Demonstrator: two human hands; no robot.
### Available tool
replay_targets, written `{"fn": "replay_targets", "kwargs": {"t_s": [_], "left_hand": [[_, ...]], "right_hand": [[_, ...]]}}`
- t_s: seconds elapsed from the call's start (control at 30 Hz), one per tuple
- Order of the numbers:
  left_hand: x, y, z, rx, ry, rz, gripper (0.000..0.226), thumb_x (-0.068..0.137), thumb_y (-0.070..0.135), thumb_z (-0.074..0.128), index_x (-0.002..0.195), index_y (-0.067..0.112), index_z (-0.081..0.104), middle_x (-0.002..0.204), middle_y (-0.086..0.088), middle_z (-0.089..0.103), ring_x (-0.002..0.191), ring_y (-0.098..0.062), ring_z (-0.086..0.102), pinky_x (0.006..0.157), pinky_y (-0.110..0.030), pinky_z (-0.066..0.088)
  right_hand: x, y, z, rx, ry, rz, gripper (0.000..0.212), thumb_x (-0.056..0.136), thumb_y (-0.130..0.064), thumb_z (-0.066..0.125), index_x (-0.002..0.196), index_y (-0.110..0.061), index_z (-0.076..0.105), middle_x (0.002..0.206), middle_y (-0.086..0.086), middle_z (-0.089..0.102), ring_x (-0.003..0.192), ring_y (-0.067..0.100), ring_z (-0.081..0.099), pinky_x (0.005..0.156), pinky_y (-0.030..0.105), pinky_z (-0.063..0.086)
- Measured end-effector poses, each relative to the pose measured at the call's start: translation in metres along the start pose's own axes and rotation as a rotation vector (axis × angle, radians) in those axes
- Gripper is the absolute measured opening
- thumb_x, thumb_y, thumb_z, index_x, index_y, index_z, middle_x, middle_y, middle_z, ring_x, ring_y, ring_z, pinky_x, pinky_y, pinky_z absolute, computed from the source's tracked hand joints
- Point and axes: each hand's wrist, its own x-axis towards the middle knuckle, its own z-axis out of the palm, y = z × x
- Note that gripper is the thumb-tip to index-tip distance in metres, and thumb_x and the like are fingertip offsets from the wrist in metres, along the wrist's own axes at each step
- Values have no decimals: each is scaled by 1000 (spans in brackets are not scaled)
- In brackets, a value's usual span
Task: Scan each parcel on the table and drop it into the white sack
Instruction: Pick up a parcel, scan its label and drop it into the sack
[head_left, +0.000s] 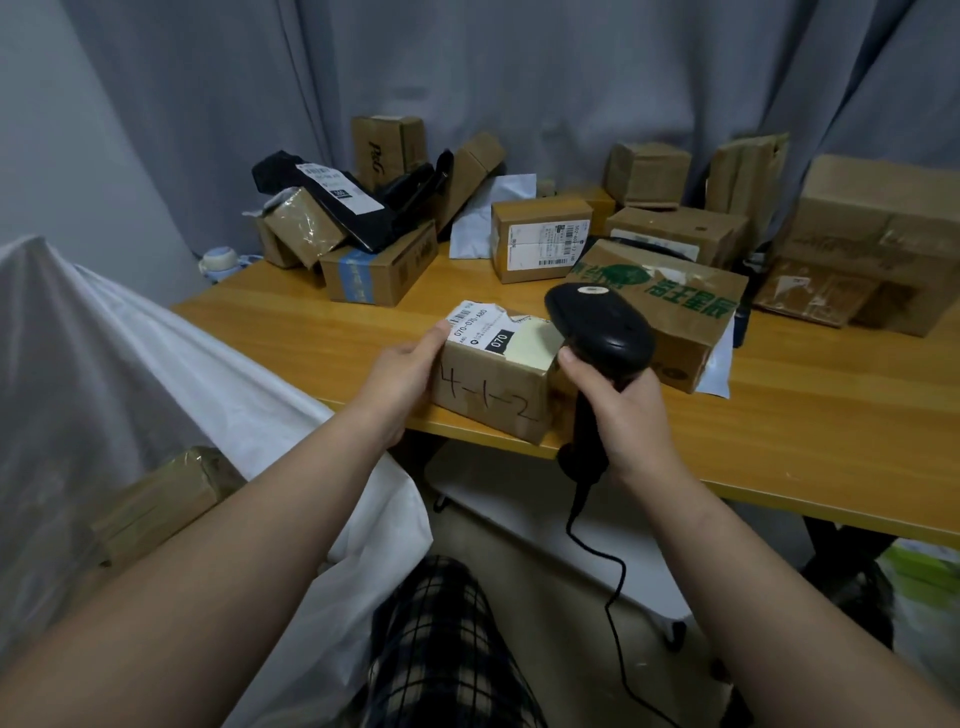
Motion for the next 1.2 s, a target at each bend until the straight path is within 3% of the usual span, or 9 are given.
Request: {"fn": "replay_targets", "kwargs": {"t_s": [0.13,0.23,0.37,0.5,0.6,0.67,0.83,1.03,1.2], "left_hand": [[-4,12,9,54,-111,31,67,82,55,66,139,34,39,119,8,50,111,-17,48,104,-41,39],[0,21,8,83,-120,175,82,70,40,81,136,41,34,135,2,43,120,-17,47,105,-42,43],[10,23,-2,409,-26,531,81,70,16,83,133,29,34,134,-3,21,129,-14,25,112,-23,21],[18,16,-10,377,-88,460,77,65,27,84,122,47,37,138,-2,28,133,-24,33,114,-43,32],[21,11,-12,279,-99,418,76,56,40,82,116,59,39,137,-6,41,127,-26,43,101,-53,46],[20,11,-13,264,-100,405,76,56,40,82,116,60,39,138,-6,40,128,-27,42,100,-53,46],[20,12,-12,281,-110,392,79,54,41,83,117,60,38,141,-5,39,131,-27,38,101,-52,46],[21,13,-13,271,-129,387,79,56,39,80,117,62,36,144,-4,35,134,-27,35,100,-51,47],[24,10,-12,273,-139,418,82,59,37,80,124,57,33,145,-4,32,135,-27,33,103,-52,45]], "right_hand": [[-3,6,2,-30,-5,-16,31,86,-9,69,101,-35,61,103,-18,65,90,-16,60,72,4,45],[-6,11,3,-26,-19,-17,31,86,-8,69,104,-32,62,103,-16,67,94,-9,63,75,8,47],[-2,11,-2,-161,-29,5,19,83,-21,75,98,-28,67,80,-15,67,76,10,63,66,28,50],[-5,8,-6,-347,-43,-38,23,69,-46,75,84,-32,66,62,-21,62,72,13,62,69,42,55],[-11,9,-5,-421,-29,-83,26,67,-50,71,68,-26,62,54,-9,58,60,21,61,63,48,53],[-14,9,-3,-418,-22,-77,33,65,-53,69,72,-21,64,55,-3,58,58,23,60,62,48,53],[-18,13,-2,-385,12,-76,38,71,-36,66,78,1,63,63,23,59,62,38,60,62,50,52],[-22,15,-4,-387,3,-69,31,74,-32,67,84,-2,66,63,20,60,60,30,61,60,49,54],[-25,14,-6,-382,-46,-81,8,86,-12,70,85,-18,64,65,14,59,54,12,60,52,33,52]]}}
